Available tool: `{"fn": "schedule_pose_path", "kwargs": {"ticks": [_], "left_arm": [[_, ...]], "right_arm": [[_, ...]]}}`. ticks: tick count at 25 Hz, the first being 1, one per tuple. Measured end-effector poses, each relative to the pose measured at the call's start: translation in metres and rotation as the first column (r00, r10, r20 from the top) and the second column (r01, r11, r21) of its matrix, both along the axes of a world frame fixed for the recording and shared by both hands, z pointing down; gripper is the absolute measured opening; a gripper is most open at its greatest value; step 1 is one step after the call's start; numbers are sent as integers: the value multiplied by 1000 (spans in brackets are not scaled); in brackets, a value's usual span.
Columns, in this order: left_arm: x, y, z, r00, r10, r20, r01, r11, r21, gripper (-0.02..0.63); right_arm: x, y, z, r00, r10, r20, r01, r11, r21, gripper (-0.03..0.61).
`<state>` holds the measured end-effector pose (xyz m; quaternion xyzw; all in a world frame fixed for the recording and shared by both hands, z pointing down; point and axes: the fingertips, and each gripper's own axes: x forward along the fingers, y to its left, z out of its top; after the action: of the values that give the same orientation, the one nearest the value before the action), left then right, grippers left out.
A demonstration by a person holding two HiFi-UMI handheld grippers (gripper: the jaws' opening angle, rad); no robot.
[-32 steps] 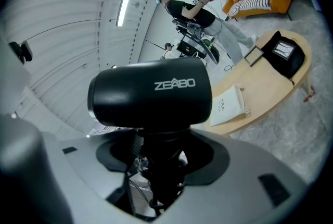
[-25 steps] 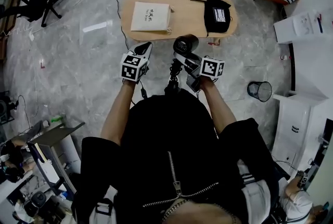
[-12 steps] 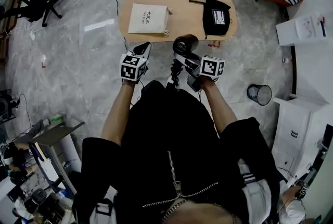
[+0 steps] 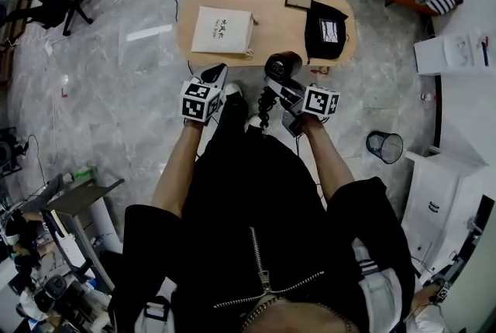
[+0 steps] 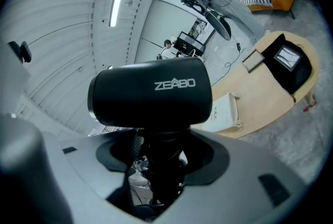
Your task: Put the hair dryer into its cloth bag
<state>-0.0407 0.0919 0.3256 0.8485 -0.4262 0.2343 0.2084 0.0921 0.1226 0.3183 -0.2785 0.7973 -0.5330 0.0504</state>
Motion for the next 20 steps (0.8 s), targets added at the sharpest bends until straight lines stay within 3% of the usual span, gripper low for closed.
{"fn": "schedule_pose_path", "kwargs": {"ticks": [10, 20], "left_arm": [[-2, -54, 27, 999, 9, -33, -11, 998, -58, 15], [-5, -108, 60, 996, 61, -63, -69, 988, -136, 15]], "right_arm": [[-16, -45, 25, 999, -14, -36, 11, 998, -62, 250], [-28, -106, 32, 995, 43, -86, -49, 996, -69, 250]]}}
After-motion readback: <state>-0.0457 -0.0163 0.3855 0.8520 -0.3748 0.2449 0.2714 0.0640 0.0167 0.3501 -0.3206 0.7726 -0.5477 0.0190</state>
